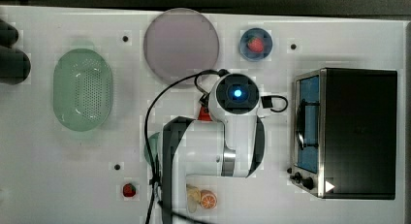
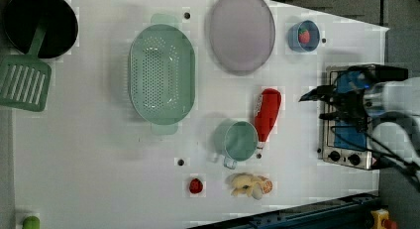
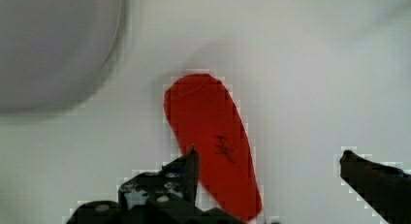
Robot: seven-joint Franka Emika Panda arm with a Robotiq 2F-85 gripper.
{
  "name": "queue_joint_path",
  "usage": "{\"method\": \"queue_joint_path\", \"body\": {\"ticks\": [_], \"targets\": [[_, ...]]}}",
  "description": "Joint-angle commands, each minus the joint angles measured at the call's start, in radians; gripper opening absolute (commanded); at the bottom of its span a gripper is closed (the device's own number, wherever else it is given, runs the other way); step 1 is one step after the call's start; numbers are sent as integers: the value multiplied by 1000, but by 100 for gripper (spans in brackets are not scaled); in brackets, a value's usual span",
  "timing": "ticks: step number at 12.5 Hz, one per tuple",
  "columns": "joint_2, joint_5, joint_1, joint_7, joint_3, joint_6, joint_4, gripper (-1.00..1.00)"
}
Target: Pick ketchup from plate and place it on table.
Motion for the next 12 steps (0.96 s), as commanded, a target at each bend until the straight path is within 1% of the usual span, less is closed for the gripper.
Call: {"method": "queue_joint_path", "body": {"ticks": [1, 2, 4, 6, 9, 11, 12], "targets": [[-122, 6, -8, 198, -1, -200, 136, 100], [-141, 6, -9, 208, -3, -285, 184, 100], [-155, 6, -9, 208, 0, -363, 297, 100], [-152, 9, -7, 208, 5, -439, 376, 100], [-149, 9, -3, 207, 10, -532, 446, 100], [-150, 9, -1, 201, 16, -624, 469, 100], [-150, 9, 1, 201, 17, -627, 469, 100]]}}
